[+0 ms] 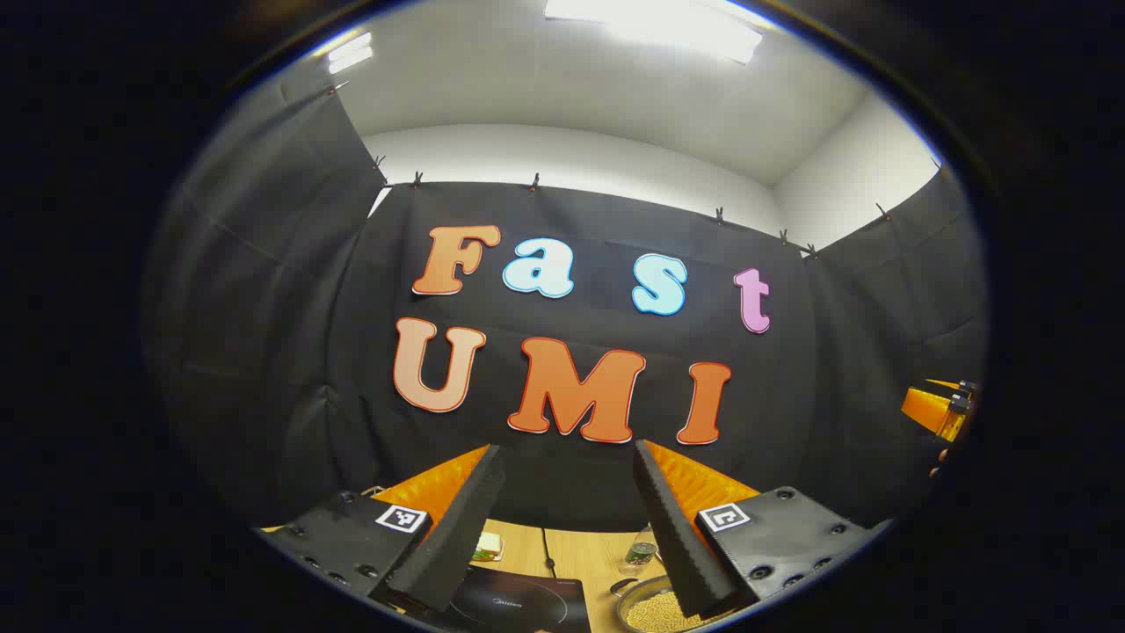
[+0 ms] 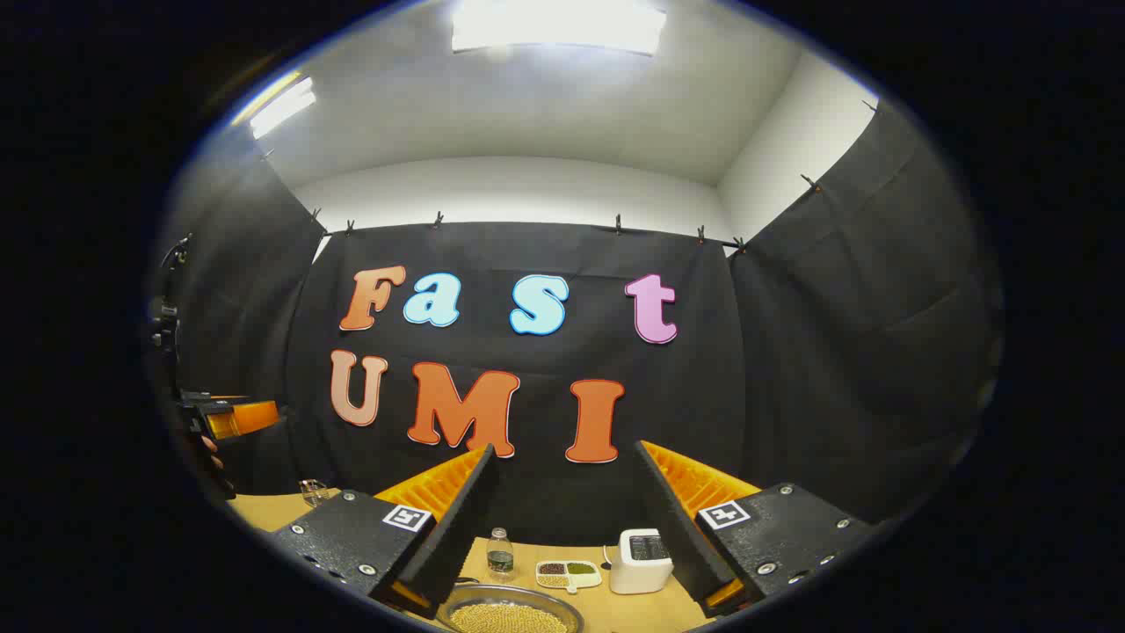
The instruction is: First push the handle of the pot to place it horizontally, then grasp the pot with both hands and set it on the induction cooktop.
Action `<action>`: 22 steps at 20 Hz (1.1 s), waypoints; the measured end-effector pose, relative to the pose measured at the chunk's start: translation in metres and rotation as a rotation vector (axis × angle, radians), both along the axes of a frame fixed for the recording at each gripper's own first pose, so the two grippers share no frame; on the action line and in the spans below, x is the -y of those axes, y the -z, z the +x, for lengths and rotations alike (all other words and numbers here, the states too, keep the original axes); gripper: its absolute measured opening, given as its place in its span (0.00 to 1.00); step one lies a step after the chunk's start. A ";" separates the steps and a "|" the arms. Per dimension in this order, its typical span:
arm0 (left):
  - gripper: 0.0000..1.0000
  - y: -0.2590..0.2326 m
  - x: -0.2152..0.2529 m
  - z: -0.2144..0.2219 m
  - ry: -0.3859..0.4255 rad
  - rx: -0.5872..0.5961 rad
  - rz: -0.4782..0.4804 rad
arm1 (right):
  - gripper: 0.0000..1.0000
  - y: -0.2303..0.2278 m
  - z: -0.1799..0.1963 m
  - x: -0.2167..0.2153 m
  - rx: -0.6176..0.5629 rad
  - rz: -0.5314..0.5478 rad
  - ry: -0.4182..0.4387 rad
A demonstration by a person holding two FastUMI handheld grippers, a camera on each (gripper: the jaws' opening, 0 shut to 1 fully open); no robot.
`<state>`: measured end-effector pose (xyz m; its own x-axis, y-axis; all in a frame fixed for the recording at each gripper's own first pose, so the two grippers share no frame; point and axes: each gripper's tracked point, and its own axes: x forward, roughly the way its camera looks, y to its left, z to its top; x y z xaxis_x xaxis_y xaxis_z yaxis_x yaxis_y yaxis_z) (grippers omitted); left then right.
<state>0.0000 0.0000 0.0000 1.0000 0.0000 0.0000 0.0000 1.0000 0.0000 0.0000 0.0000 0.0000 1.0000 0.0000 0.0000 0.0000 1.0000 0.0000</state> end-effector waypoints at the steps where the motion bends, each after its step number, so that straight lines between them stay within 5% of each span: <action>1: 0.97 0.001 -0.001 0.001 0.002 -0.004 0.003 | 0.95 -0.001 0.001 0.002 0.007 -0.003 0.007; 22: 0.97 -0.001 0.002 0.014 0.017 -0.009 0.021 | 0.95 -0.016 0.007 0.017 0.012 0.000 0.038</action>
